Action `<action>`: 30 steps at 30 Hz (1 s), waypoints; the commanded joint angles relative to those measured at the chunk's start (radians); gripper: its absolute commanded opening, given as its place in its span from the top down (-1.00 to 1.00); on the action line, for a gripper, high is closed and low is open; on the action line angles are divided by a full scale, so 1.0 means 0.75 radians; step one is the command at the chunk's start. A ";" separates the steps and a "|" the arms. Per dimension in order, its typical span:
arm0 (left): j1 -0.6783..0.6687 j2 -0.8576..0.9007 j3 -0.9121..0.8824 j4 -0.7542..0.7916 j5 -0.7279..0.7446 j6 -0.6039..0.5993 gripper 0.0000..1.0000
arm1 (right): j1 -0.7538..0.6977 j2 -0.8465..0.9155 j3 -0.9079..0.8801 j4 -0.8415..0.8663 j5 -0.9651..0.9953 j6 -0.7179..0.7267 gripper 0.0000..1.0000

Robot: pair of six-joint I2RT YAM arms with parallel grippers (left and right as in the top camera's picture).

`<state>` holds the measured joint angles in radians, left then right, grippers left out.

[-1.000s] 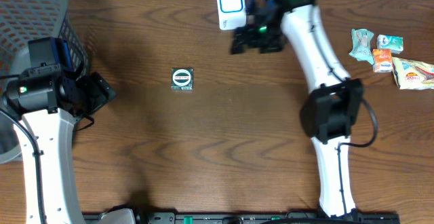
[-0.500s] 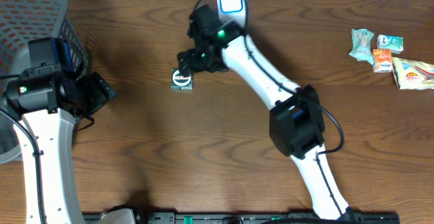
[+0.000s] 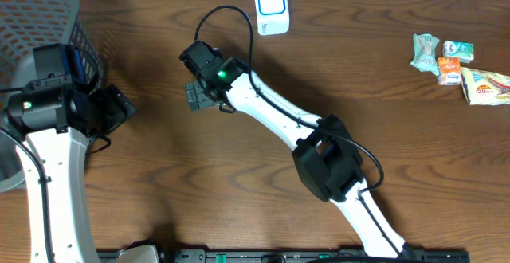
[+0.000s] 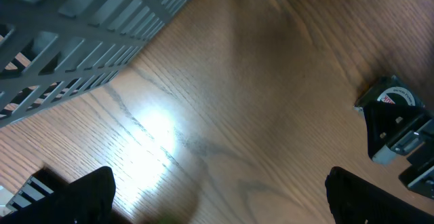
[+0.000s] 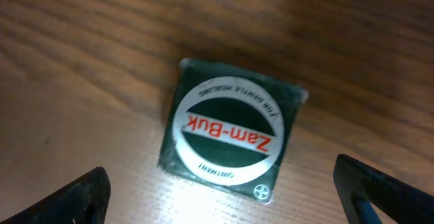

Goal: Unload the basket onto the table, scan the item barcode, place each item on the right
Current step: 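Move the right gripper left to the Zam-Buk tin and grasp it, then lift the Zam-Buk tin and rotate it in the right gripper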

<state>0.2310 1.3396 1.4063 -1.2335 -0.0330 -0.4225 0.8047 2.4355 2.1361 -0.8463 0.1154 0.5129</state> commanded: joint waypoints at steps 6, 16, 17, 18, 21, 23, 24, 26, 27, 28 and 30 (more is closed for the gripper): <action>0.005 -0.006 -0.003 -0.006 -0.022 -0.008 -0.95 | 0.003 -0.014 -0.042 0.089 0.113 0.079 -0.98; 0.005 -0.006 -0.003 -0.006 -0.022 -0.008 -0.96 | 0.008 -0.014 -0.168 0.244 0.093 0.078 -0.91; 0.005 -0.006 -0.003 -0.006 -0.022 -0.008 -0.96 | 0.008 -0.014 -0.183 0.261 0.093 0.078 -0.84; 0.005 -0.006 -0.003 -0.006 -0.022 -0.008 -0.95 | 0.008 -0.014 -0.194 0.271 0.094 0.078 -0.79; 0.005 -0.006 -0.003 -0.006 -0.022 -0.008 -0.95 | 0.008 -0.013 -0.218 0.280 0.132 0.078 -0.67; 0.005 -0.006 -0.003 -0.006 -0.022 -0.008 -0.95 | 0.008 -0.013 -0.219 0.265 0.175 0.078 -0.55; 0.005 -0.006 -0.003 -0.006 -0.022 -0.008 -0.95 | 0.007 -0.013 -0.219 0.252 0.203 0.078 -0.50; 0.005 -0.006 -0.003 -0.006 -0.022 -0.008 -0.95 | 0.005 -0.013 -0.217 0.220 0.235 0.077 -0.41; 0.005 -0.006 -0.003 -0.006 -0.022 -0.008 -0.95 | 0.004 -0.013 -0.214 0.201 0.238 0.077 -0.32; 0.005 -0.006 -0.003 -0.006 -0.022 -0.008 -0.96 | 0.002 -0.013 -0.213 0.183 0.237 0.078 -0.24; 0.005 -0.006 -0.003 -0.006 -0.022 -0.008 -0.95 | 0.002 -0.019 -0.212 0.140 0.237 0.077 -0.18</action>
<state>0.2310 1.3396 1.4063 -1.2335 -0.0330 -0.4225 0.8093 2.4355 1.9800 -0.7128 0.2462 0.5690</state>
